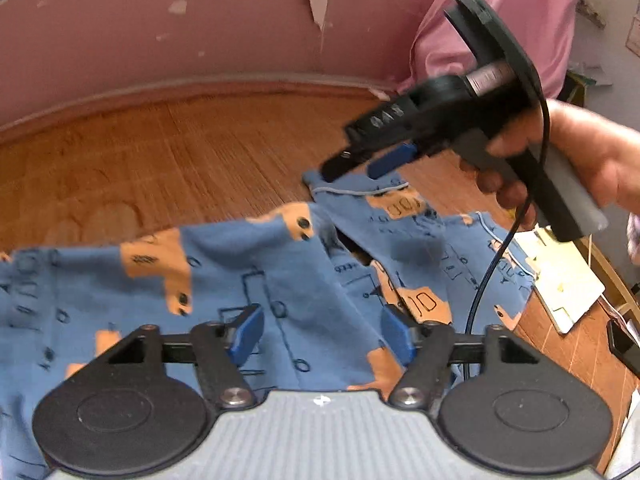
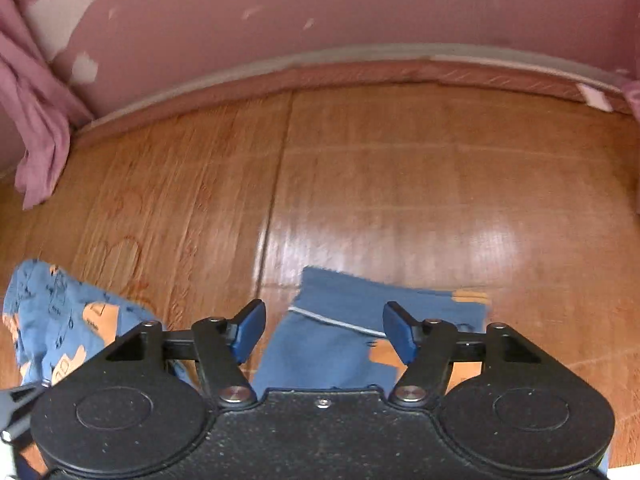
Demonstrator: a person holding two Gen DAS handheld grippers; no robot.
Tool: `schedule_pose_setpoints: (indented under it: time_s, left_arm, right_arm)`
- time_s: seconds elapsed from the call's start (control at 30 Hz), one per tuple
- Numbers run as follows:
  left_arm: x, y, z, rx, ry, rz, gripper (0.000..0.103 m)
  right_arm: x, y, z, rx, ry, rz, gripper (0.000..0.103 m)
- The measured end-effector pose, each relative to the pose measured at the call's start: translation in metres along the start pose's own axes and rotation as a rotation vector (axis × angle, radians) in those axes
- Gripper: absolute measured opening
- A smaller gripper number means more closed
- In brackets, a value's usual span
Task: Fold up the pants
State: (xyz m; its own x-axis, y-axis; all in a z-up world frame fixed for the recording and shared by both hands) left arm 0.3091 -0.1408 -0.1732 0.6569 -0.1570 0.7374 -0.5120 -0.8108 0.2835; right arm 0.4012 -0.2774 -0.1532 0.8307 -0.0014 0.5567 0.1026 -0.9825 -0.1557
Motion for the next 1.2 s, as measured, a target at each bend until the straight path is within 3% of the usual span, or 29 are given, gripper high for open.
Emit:
schedule_pose_setpoints:
  time_s: [0.17, 0.37, 0.43, 0.47, 0.53, 0.77, 0.9, 1.1, 1.2]
  left_arm:
    - [-0.003, 0.006, 0.013, 0.020, -0.025, -0.024, 0.055]
    - [-0.011, 0.021, 0.002, 0.024, -0.019, 0.006, 0.053]
    - [-0.019, 0.029, -0.009, 0.013, -0.014, 0.048, 0.054]
    - [-0.024, 0.034, -0.012, 0.006, -0.016, 0.071, 0.054]
    - [-0.030, 0.046, -0.018, -0.016, -0.017, 0.110, 0.054]
    - [-0.038, 0.084, -0.025, -0.100, 0.007, 0.186, 0.056]
    - [-0.034, 0.085, -0.024, -0.153, 0.020, 0.115, 0.063]
    - [-0.028, 0.086, -0.014, -0.132, 0.017, 0.094, 0.063]
    - [-0.028, 0.097, -0.006, -0.121, -0.005, 0.128, 0.056]
  right_arm:
    - [0.001, -0.009, 0.018, -0.087, -0.051, -0.061, 0.066]
    - [-0.005, -0.013, 0.021, -0.084, -0.053, -0.054, 0.062]
    - [-0.005, -0.013, 0.022, -0.114, -0.040, -0.090, 0.041]
    - [-0.006, -0.013, 0.021, -0.112, -0.032, -0.107, 0.037]
    - [-0.006, -0.011, 0.015, -0.101, -0.023, -0.093, 0.013]
    - [-0.012, 0.014, -0.034, 0.035, 0.083, 0.070, 0.010]
    - [-0.023, 0.035, -0.078, 0.100, 0.197, 0.131, 0.010]
    - [-0.046, 0.070, -0.129, 0.126, 0.346, 0.173, 0.010]
    - [-0.054, 0.083, -0.139, 0.133, 0.373, 0.197, 0.010]
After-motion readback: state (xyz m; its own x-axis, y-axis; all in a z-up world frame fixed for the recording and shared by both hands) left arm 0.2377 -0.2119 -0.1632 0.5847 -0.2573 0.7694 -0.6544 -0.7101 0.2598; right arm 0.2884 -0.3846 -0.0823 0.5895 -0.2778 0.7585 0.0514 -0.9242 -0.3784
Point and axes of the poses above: each gripper's, at about its wrist camera, not at the fingertips, and z roughly the way its jaws point, y to its right, x to its top, the point moved 8 cm from there along z, roughly the way its jaws point, and after that the axes turned 9 degrees about y, right-handed, at the moved point
